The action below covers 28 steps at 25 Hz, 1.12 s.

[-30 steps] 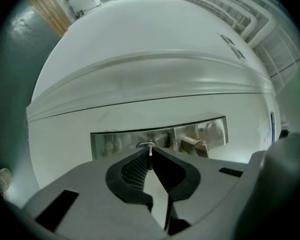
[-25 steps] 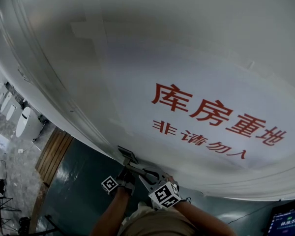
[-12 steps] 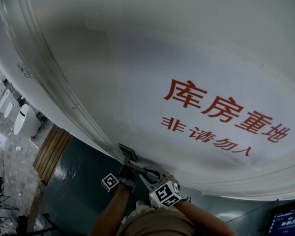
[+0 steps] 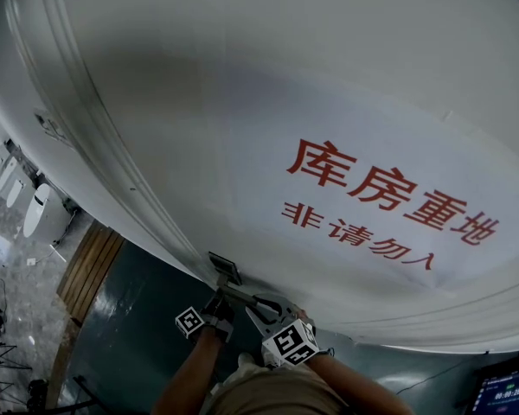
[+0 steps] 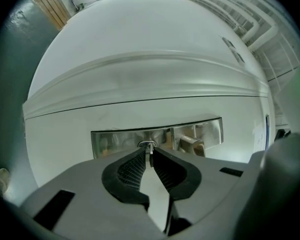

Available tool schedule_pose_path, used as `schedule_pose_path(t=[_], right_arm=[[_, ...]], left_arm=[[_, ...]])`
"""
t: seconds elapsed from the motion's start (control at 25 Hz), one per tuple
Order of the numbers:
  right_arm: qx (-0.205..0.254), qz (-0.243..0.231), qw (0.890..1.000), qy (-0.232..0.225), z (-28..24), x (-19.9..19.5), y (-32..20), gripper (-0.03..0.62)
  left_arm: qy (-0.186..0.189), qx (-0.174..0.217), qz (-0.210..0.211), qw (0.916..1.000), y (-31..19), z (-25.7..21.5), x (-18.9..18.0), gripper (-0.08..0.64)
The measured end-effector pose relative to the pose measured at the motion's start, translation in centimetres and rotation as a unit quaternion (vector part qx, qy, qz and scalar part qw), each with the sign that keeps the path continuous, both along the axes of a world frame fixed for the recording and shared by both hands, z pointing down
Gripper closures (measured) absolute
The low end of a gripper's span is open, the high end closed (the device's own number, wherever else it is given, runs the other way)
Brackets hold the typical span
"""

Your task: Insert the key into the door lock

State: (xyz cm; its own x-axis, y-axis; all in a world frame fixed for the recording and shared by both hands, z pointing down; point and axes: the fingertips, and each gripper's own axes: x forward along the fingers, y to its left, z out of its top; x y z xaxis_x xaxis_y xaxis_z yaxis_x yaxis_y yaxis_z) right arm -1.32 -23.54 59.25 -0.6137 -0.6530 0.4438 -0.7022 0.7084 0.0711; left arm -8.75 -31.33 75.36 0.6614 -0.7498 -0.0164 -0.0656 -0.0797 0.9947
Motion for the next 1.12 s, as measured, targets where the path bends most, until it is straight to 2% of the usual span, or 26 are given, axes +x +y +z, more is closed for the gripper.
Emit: schedule_pose_path(t=[0.12,0.28,0.48,0.64,0.84,0.96,1.12], right_arm=[[0.001,-0.001,1.000,-0.005,-0.1,-0.2,0.0,0.500],[0.000,-0.005,1.000,-0.012,0.1,-0.6,0.2,0.500],[0.000,-0.011,1.000,-0.019,0.2,-1.1,0.5,0.500],[0.003,-0.017,1.000,-0.024,0.1,-1.2,0.8,0.500],[0.006,-0.023,0.999,-0.027,0.0,-1.0,1.4,0.500],[0.007,-0.025,0.999,-0.027,0.1,-0.7,1.7,0.500],[0.009,-0.028,0.999,-0.028,0.4,-0.2,1.8,0.500]], left_arm=[[-0.028,-0.002,-0.009,0.9996,1.3,0.6,-0.7,0.496],[-0.097,-0.005,-0.011,0.9953,2.7,1.2,-2.5,0.469],[-0.155,0.041,-0.023,0.9868,2.6,-1.3,-4.2,0.454],[-0.211,0.079,-0.010,0.9742,3.0,-3.2,-4.1,0.442],[-0.254,0.128,0.012,0.9586,4.3,-4.7,-3.4,0.440],[-0.289,0.152,0.026,0.9449,5.3,-6.0,-2.6,0.440],[-0.356,0.156,0.004,0.9213,5.9,-6.5,-3.4,0.440]])
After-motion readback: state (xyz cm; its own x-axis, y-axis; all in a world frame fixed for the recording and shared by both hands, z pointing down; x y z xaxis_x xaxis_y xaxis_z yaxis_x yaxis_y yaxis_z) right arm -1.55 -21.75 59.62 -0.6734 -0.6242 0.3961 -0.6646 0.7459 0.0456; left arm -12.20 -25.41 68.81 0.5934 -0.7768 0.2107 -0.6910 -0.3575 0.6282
